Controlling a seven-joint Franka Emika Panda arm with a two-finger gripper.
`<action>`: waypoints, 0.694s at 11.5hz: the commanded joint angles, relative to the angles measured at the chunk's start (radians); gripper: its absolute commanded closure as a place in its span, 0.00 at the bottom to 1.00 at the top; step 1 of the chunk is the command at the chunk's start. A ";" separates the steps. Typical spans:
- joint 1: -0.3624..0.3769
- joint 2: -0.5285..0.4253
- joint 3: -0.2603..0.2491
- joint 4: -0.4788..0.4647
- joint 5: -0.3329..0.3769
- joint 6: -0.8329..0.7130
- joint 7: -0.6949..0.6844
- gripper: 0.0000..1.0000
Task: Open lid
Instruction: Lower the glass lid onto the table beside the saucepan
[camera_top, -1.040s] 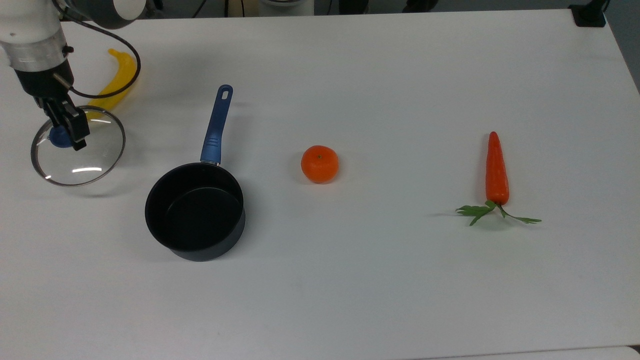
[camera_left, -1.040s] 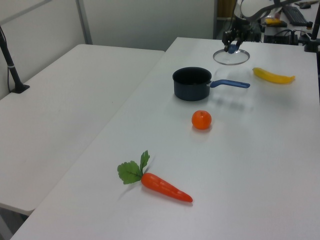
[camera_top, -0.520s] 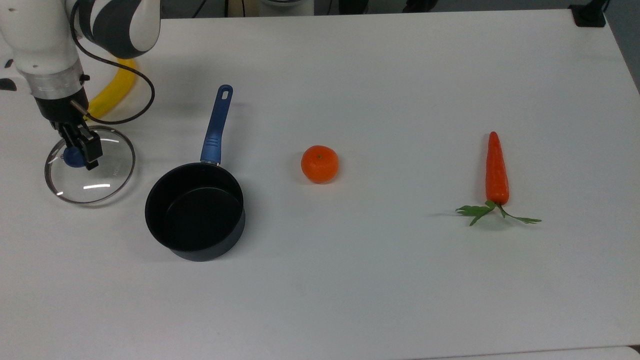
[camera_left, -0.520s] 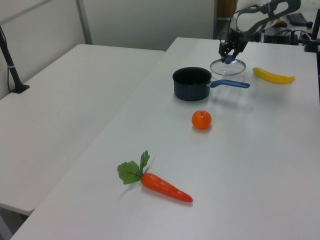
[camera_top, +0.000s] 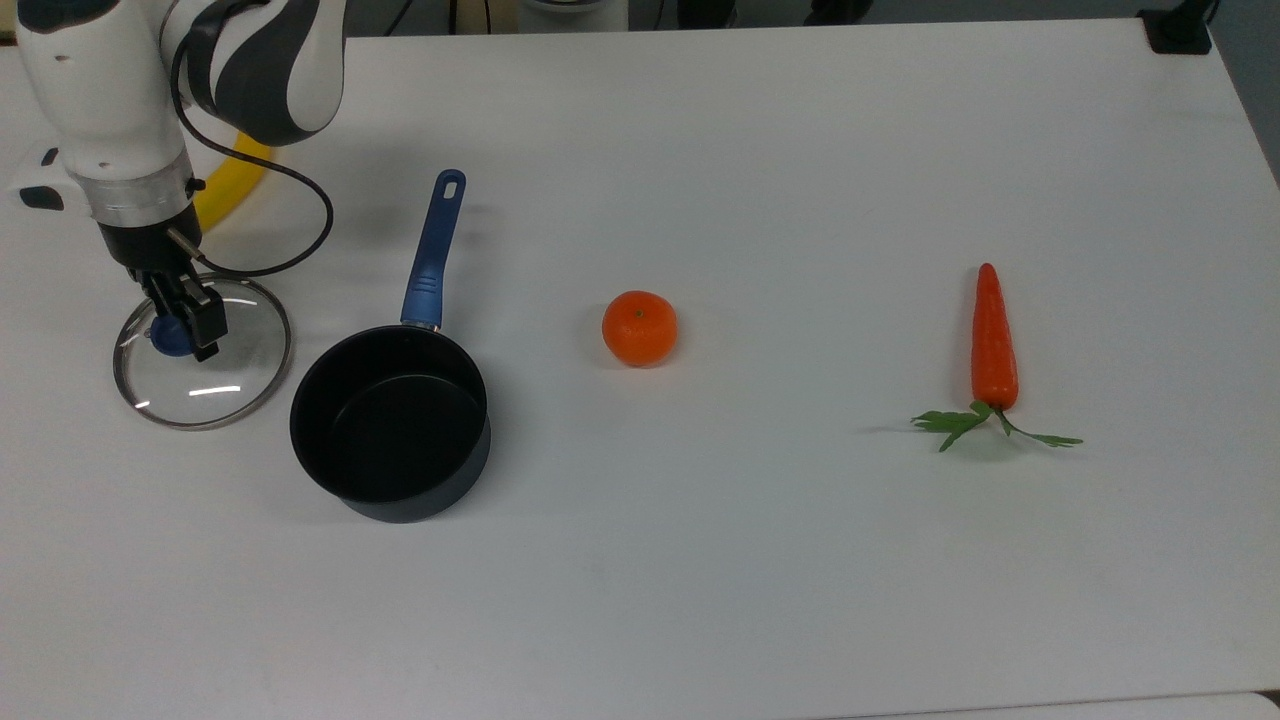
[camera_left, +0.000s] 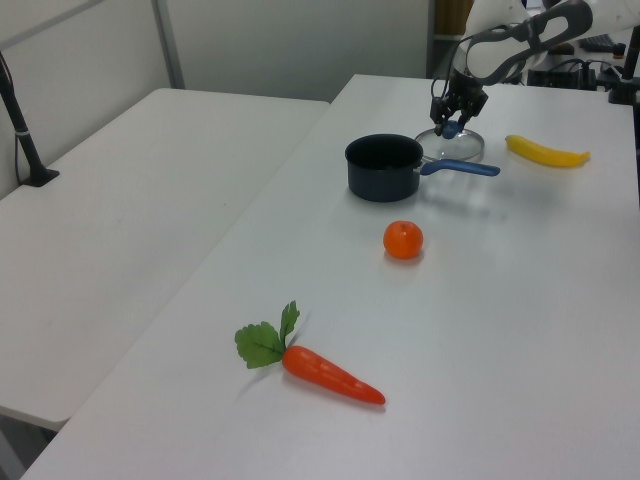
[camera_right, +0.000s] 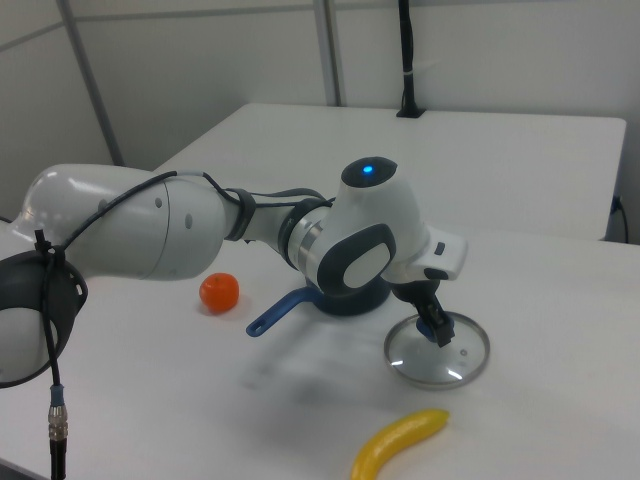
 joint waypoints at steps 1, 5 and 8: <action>0.020 -0.005 -0.010 -0.025 0.017 0.028 0.011 0.36; 0.020 -0.005 -0.010 -0.023 0.017 0.026 0.025 0.07; 0.016 -0.022 -0.010 -0.012 0.017 0.016 0.031 0.00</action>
